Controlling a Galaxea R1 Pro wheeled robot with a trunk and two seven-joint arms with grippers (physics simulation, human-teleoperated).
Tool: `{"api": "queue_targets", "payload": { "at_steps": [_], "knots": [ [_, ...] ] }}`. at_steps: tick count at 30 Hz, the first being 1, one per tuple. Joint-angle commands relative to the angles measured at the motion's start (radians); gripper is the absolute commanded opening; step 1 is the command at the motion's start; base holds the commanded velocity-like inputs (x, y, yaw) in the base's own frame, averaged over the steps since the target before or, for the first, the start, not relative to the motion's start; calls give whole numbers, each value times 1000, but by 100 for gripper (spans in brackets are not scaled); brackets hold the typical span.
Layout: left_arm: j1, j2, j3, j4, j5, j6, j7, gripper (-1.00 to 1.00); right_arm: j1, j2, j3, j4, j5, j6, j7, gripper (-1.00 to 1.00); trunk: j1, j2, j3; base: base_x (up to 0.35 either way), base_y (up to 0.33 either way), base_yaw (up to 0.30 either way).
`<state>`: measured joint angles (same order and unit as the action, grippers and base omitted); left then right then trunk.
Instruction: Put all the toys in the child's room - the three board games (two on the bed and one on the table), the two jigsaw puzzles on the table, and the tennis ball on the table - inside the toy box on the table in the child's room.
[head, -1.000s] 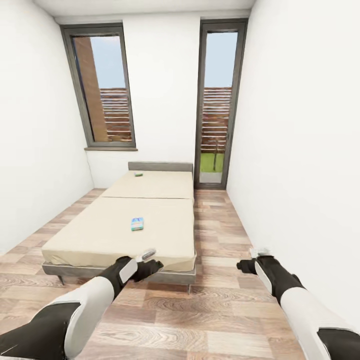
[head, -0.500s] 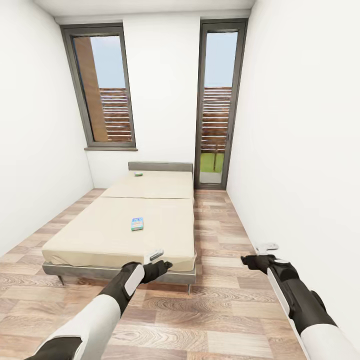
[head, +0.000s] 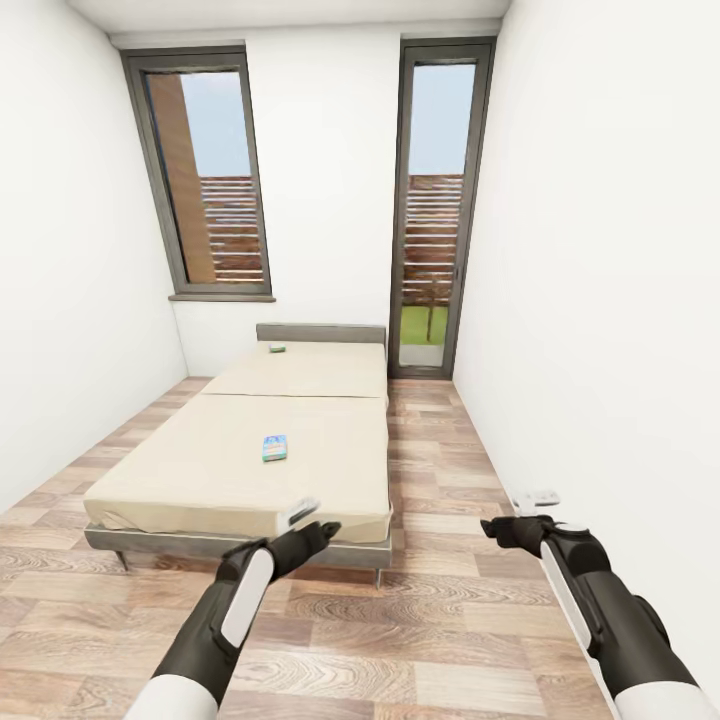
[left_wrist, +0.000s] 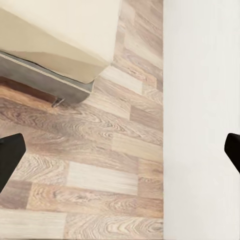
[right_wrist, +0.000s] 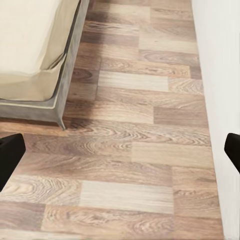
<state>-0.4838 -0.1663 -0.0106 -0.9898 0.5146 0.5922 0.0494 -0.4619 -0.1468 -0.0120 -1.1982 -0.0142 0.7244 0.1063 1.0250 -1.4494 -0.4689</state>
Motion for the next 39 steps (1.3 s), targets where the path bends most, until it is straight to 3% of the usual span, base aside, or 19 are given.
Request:
{"api": "queue_targets", "payload": {
  "at_steps": [1, 7, 16, 39],
  "knots": [
    [8, 1, -2, -15, 24, 7, 23, 100, 0, 0, -2, -4, -6, 15, 4, 100, 0, -1, -1, 0, 0, 0],
    [29, 5, -9, -50, 69, 13, 96, 100, -3, -3, -3, -9, -50, 77, 5, 100, 0, -1, -1, 0, 0, 0],
    [37, 13, -11, -62, 87, 15, 129, 100, -5, -2, -3, -10, -94, 124, 4, 100, 0, -1, -1, 13, 45, 0],
    [39, 17, -6, -60, 91, 15, 134, 100, -4, 1, -2, -11, -107, 140, 3, 100, 0, -1, -1, 92, 277, 0]
  ]
}}
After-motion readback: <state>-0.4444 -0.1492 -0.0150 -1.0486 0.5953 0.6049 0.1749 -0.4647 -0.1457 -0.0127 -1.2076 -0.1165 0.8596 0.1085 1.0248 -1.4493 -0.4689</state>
